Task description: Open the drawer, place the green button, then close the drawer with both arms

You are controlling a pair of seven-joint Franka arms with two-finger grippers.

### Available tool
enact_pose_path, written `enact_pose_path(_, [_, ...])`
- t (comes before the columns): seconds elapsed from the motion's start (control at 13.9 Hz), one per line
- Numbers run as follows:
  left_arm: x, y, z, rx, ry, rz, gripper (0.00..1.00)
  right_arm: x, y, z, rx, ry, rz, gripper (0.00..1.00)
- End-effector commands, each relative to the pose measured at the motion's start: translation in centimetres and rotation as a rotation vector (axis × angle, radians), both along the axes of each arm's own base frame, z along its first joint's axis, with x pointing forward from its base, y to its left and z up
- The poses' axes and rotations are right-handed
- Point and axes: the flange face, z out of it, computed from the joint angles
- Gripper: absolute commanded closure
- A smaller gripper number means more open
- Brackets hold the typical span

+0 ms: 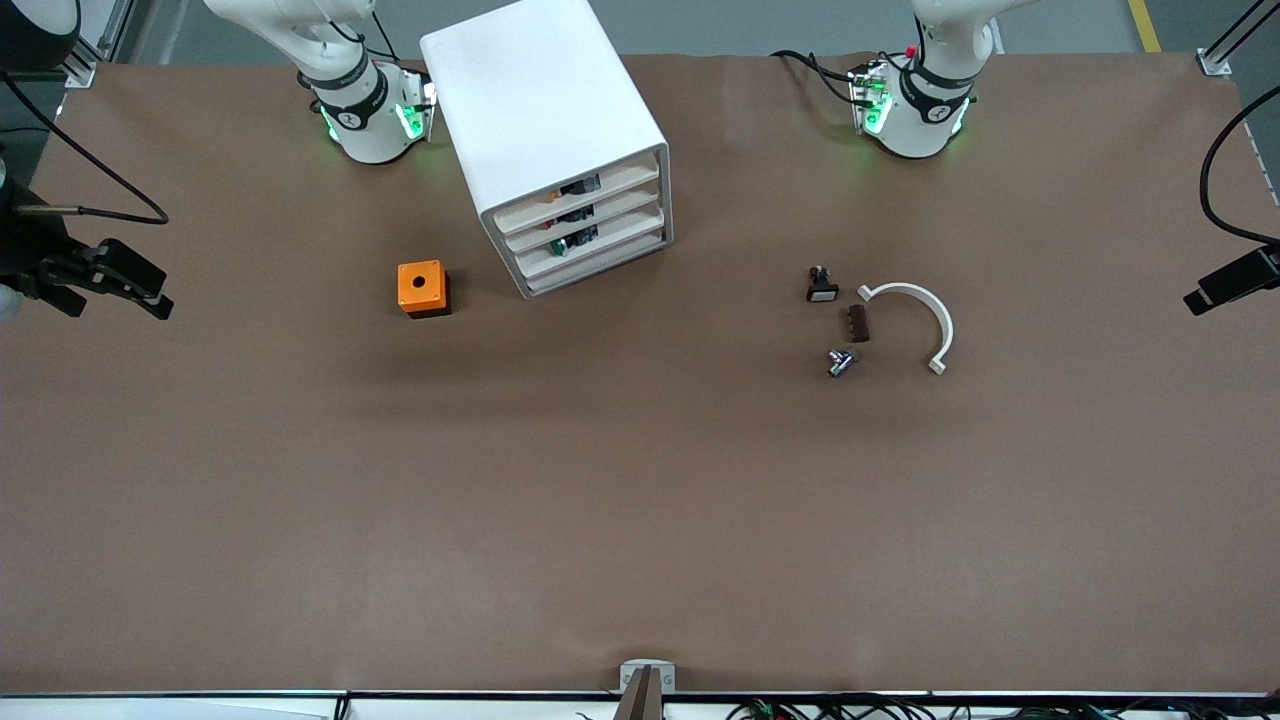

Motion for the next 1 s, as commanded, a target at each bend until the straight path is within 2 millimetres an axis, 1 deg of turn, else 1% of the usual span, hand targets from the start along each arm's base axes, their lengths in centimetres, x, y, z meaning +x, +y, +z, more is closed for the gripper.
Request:
enact_pose_path(0.0, [-2.0,0.1,1.4,0.039,0.002,-0.034,0.0,-0.3,-0.1,0.2,-0.015,-0.002,0.011,0.0])
enact_pose_path(0.14, [-3.0,-0.6,2.1,0.047,0.01,-0.048,0.0,-0.4,0.0,0.1,-0.015,0.001,0.012,0.0])
enact_pose_path(0.22, [-3.3,-0.7,1.8,0.049,0.02,-0.052,0.0,-0.4,0.0,0.1,-0.015,0.001,0.012,0.0])
enact_pose_path(0.29, [-4.0,-1.0,2.0,0.049,0.02,-0.057,0.0,-0.4,0.0,0.2,-0.015,0.001,0.012,0.0])
enact_pose_path(0.36, [-4.4,-1.6,1.7,0.048,0.026,-0.077,0.0,-0.4,0.0,0.2,-0.015,0.001,0.011,0.0])
enact_pose_path(0.57, [-5.3,-3.5,1.8,0.048,0.013,-0.117,0.0,-0.4,0.0,0.2,-0.015,0.001,0.011,0.0])
enact_pose_path(0.72, [-5.7,-3.2,1.8,0.036,0.011,-0.115,0.0,-0.5,0.0,0.1,-0.015,0.005,0.008,0.0])
enact_pose_path(0.93, [-6.6,-3.4,0.9,0.034,0.006,-0.147,0.0,-0.5,0.0,0.1,-0.015,0.009,0.008,0.0])
